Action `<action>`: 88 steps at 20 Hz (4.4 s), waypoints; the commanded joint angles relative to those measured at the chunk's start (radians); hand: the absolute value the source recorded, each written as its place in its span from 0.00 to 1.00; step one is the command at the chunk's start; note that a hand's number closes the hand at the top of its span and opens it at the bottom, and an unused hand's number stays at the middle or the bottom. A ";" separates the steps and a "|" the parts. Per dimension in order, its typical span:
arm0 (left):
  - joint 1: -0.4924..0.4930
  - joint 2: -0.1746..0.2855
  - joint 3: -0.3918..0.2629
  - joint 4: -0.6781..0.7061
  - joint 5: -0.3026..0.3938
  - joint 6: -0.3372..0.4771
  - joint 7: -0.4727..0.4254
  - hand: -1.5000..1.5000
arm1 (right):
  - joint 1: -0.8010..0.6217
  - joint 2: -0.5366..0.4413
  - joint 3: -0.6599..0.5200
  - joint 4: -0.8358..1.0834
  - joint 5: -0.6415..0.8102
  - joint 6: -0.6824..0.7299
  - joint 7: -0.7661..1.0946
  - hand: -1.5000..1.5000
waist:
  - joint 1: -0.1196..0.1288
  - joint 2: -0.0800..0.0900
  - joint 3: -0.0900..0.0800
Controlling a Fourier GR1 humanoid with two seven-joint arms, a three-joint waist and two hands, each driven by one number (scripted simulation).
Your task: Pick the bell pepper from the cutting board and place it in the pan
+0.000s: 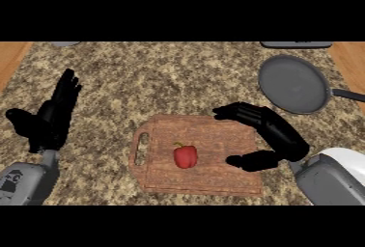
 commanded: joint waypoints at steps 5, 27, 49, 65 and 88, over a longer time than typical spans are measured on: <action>0.002 0.022 0.012 -0.042 -0.006 -0.027 0.034 0.50 | -0.113 -0.216 -0.006 -0.283 0.105 0.195 0.308 0.00 | -0.005 -0.009 -0.003; 0.038 -0.063 0.041 -0.042 -0.095 -0.043 0.012 0.50 | -0.426 0.300 0.081 -0.337 0.134 0.606 0.955 0.00 | 0.011 0.000 -0.001; -0.060 -0.107 0.140 0.047 -0.134 -0.136 0.051 0.50 | -0.264 0.418 0.067 -0.088 0.518 0.677 0.818 0.00 | 0.005 0.003 -0.001; 0.000 -0.152 0.183 0.058 -0.178 -0.177 -0.028 0.50 | -0.250 0.489 0.114 0.031 0.748 0.783 0.760 0.00 | 0.005 0.003 -0.001; -0.001 -0.205 0.195 -0.048 -0.254 -0.176 0.080 0.50 | -0.252 0.537 0.193 0.335 0.896 0.681 0.711 0.00 | 0.011 0.003 0.000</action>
